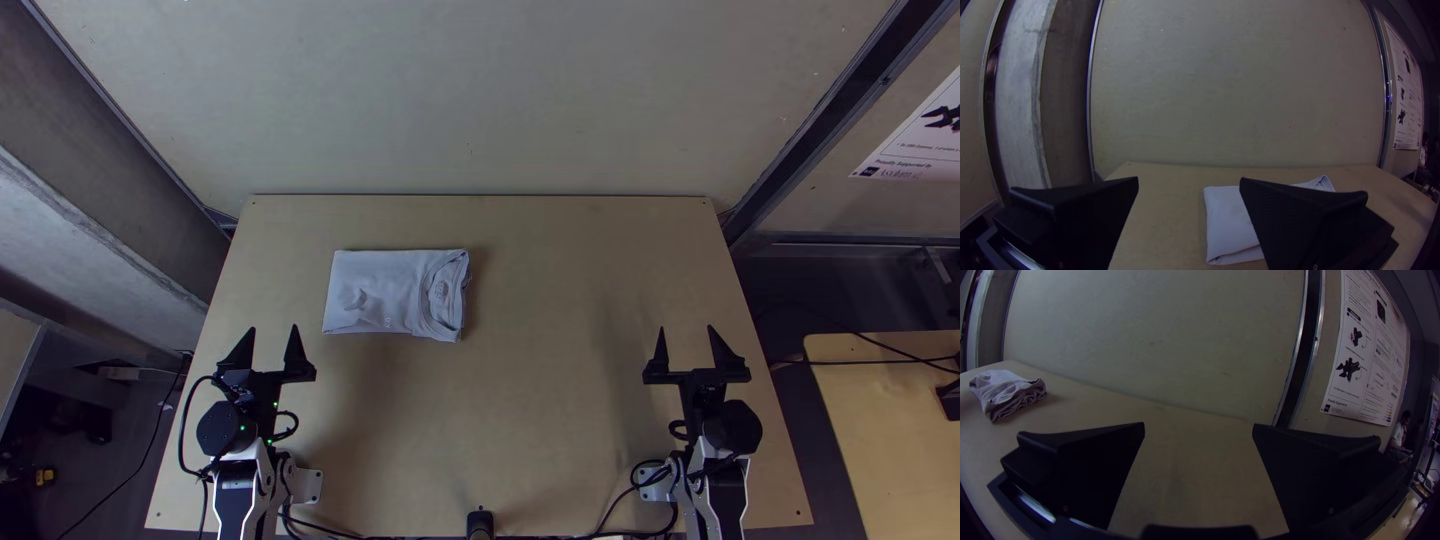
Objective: Fold the t-shirt
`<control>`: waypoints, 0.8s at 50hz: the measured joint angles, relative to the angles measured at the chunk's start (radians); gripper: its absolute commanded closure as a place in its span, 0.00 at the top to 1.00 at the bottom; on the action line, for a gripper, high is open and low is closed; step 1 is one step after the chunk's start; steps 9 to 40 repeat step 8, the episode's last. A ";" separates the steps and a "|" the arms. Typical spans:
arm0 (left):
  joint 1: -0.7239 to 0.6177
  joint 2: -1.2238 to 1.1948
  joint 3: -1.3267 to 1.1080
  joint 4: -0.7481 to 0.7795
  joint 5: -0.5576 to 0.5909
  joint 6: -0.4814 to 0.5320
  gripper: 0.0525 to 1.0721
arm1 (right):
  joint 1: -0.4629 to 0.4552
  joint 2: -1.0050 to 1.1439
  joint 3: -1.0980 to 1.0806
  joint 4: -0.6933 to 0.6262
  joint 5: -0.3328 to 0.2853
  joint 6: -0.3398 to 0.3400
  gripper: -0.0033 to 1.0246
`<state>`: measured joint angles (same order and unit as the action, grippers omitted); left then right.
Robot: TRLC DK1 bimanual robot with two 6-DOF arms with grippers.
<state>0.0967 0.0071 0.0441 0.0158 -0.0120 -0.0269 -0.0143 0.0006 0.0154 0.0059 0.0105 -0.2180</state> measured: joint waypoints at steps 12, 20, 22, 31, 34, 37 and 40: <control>0.000 0.000 0.000 0.000 0.000 0.000 0.95 | 0.000 0.000 0.000 0.000 0.000 0.000 0.96; 0.000 0.000 0.000 0.000 0.000 0.000 0.95 | 0.000 0.000 0.000 0.000 0.000 0.000 0.96; 0.000 0.000 0.000 0.000 0.000 0.000 0.95 | 0.000 0.000 0.000 0.000 0.000 0.000 0.96; 0.000 0.000 0.000 0.000 0.000 0.000 0.95 | 0.000 0.000 0.000 0.000 0.000 0.000 0.96; 0.000 0.000 0.000 0.000 0.000 0.000 0.95 | 0.000 0.000 0.000 0.000 0.000 0.000 0.96; 0.000 0.000 0.000 0.000 0.000 0.000 0.95 | 0.000 0.000 0.000 0.000 0.000 0.000 0.96; 0.000 0.000 0.000 0.000 0.000 0.000 0.95 | 0.000 0.000 0.000 0.000 0.000 0.000 0.96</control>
